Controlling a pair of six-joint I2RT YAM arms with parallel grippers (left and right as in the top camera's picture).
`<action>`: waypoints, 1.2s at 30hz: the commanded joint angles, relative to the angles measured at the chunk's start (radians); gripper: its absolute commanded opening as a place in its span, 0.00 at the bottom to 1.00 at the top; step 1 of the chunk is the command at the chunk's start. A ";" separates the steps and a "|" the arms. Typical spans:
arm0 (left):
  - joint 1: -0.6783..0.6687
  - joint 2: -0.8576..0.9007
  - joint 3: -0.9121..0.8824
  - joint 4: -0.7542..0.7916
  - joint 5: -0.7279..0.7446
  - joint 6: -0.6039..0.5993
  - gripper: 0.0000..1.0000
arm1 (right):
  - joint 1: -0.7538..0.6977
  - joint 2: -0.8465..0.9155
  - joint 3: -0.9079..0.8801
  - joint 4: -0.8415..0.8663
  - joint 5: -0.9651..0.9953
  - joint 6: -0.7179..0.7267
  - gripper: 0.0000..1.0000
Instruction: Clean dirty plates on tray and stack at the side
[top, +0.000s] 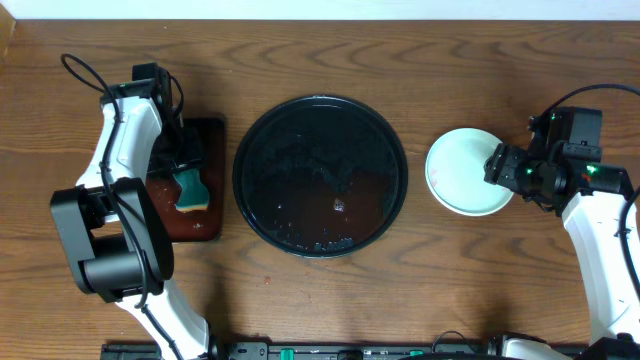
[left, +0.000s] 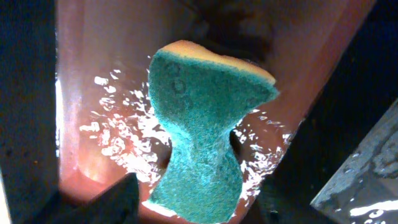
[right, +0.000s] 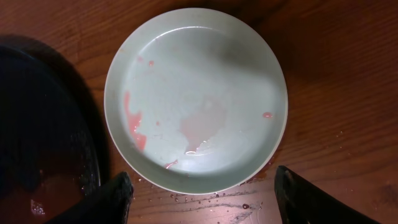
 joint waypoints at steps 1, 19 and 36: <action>0.001 -0.002 0.002 -0.010 -0.011 0.000 0.65 | 0.015 -0.003 0.002 -0.005 -0.006 -0.013 0.72; -0.086 -0.443 0.033 -0.070 0.115 -0.048 0.76 | 0.014 -0.242 0.236 -0.304 -0.042 -0.039 0.79; -0.086 -0.458 0.032 -0.071 0.115 -0.048 0.77 | 0.014 -0.672 0.338 -0.420 -0.195 0.024 0.99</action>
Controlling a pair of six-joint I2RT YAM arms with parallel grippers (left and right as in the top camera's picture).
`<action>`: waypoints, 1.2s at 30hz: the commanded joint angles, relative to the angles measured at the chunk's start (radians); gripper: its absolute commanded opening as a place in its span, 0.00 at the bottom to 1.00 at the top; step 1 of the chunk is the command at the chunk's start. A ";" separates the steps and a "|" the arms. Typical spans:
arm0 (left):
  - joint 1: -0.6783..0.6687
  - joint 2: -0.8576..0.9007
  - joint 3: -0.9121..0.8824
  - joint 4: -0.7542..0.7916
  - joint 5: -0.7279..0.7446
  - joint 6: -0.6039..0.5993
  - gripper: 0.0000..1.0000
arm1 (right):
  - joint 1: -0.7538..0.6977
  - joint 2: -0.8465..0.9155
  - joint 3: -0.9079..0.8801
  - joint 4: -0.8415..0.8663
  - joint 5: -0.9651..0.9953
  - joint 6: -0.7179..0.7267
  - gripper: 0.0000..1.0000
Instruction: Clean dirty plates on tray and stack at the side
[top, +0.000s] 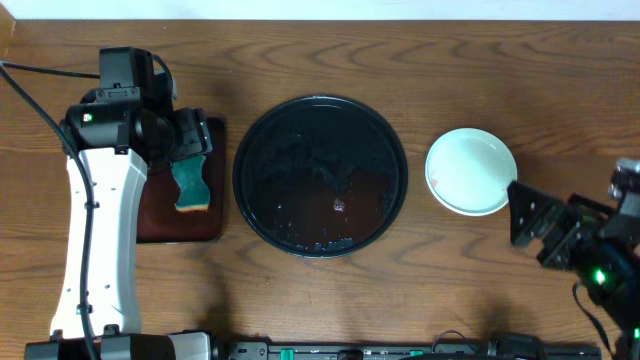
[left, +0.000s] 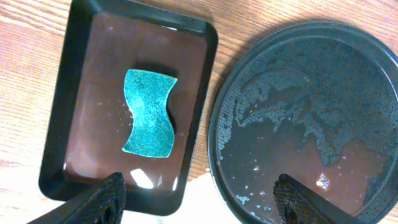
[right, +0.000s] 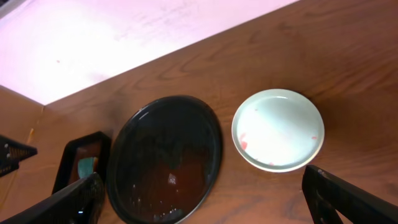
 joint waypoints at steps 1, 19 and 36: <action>0.000 0.003 0.012 -0.002 0.003 -0.005 0.77 | 0.014 -0.049 0.011 -0.032 -0.008 -0.042 0.99; 0.000 0.003 0.012 -0.002 0.003 -0.005 0.77 | 0.014 -0.245 -0.288 0.122 -0.073 -0.471 0.99; 0.000 0.003 0.012 -0.002 0.003 -0.005 0.77 | 0.113 -0.628 -1.175 0.978 -0.115 -0.474 0.99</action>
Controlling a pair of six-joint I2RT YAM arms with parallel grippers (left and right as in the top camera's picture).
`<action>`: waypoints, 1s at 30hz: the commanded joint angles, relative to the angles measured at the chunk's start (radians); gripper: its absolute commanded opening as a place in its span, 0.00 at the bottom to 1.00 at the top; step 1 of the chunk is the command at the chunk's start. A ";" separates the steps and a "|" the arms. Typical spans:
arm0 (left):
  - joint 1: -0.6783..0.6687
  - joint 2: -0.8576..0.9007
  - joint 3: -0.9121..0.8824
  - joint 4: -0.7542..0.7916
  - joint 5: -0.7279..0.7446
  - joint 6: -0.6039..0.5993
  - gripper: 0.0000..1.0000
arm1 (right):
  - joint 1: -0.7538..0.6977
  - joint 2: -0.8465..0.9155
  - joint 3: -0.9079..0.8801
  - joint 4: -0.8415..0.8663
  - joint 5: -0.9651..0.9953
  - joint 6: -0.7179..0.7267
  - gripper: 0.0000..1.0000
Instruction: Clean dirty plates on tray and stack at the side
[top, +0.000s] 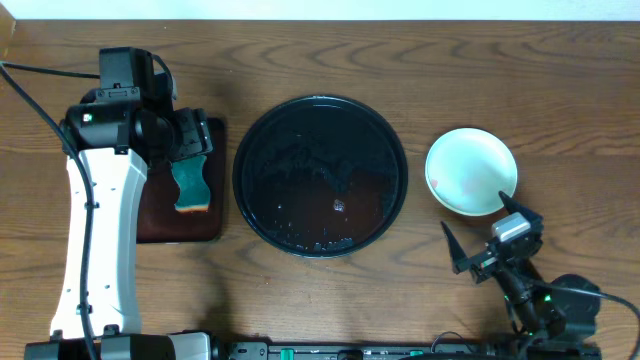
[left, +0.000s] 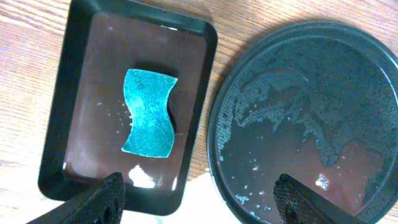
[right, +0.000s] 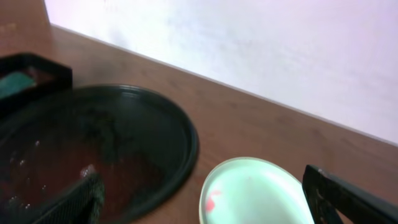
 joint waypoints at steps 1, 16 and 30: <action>0.000 0.003 0.012 -0.002 0.003 -0.005 0.77 | 0.021 -0.071 -0.100 0.077 0.066 0.130 0.99; 0.000 0.003 0.012 -0.002 0.003 -0.005 0.77 | 0.024 -0.158 -0.252 0.197 0.180 0.144 0.99; 0.000 0.003 0.012 -0.002 0.003 -0.005 0.78 | 0.024 -0.157 -0.252 0.198 0.180 0.144 0.99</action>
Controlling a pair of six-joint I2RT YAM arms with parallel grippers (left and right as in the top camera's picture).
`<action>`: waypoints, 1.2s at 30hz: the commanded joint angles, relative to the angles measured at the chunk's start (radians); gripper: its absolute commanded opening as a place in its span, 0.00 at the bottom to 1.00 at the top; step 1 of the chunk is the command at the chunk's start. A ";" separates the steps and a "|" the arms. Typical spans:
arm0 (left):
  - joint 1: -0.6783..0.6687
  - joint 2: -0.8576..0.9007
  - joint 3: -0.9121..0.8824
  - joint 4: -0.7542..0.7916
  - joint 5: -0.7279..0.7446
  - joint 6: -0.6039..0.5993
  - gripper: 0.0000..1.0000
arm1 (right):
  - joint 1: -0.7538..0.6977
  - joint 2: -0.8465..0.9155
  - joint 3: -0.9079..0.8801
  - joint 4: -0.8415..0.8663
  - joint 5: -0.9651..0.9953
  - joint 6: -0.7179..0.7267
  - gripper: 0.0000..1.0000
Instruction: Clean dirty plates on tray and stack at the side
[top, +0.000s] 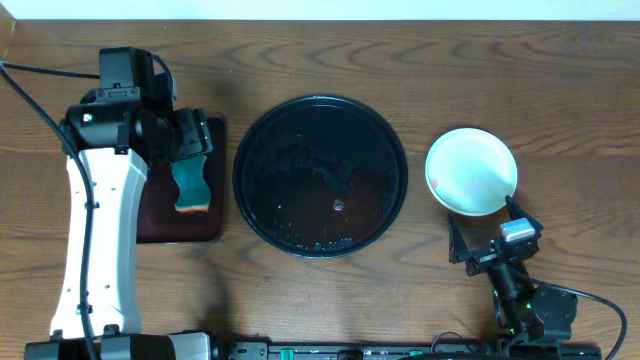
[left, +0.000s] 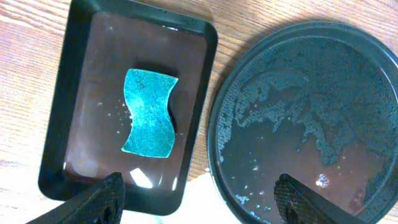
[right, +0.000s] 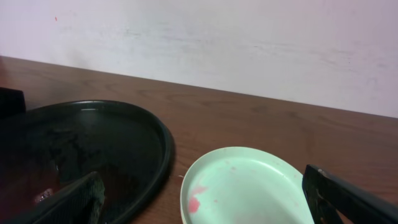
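A pale green plate (top: 471, 171) with red smears lies on the wood to the right of the round black tray (top: 237, 175), which holds only brownish water. In the right wrist view the plate (right: 249, 186) lies just ahead of my open right gripper (right: 202, 199). That gripper (top: 488, 235) sits low near the table's front edge, short of the plate. A teal sponge (top: 190, 185) lies in a small rectangular black tray (top: 160, 215). My left gripper (top: 190, 140) hangs high over it, open and empty (left: 199, 199). From there I look down on the sponge (left: 148, 113) and the round tray (left: 214, 134).
Dark wooden table (top: 320, 50) with a white wall behind it (right: 249, 43). The right arm's base stands at the front right edge (top: 540, 310). The left arm's white links (top: 95, 230) run along the left side.
My right gripper has drawn a little nearer the front edge and levelled out, so it now looks across the plate at the wall. The left arm, sponge and plate have not moved.
At first my left gripper was open, low over the sponge in its tray, and my right gripper was open just above the plate beside the round tray. Then both were drawn away, the left high above, the right toward the front right corner, where it has since settled.
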 joint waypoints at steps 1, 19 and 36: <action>0.000 0.003 0.012 -0.002 0.002 -0.005 0.78 | 0.012 -0.009 -0.006 0.002 0.017 -0.013 0.99; 0.000 -0.054 0.005 -0.003 -0.046 -0.001 0.78 | 0.012 -0.009 -0.006 0.002 0.017 -0.013 0.99; -0.043 -0.956 -0.873 0.715 0.014 -0.005 0.78 | 0.012 -0.009 -0.006 0.002 0.017 -0.013 0.99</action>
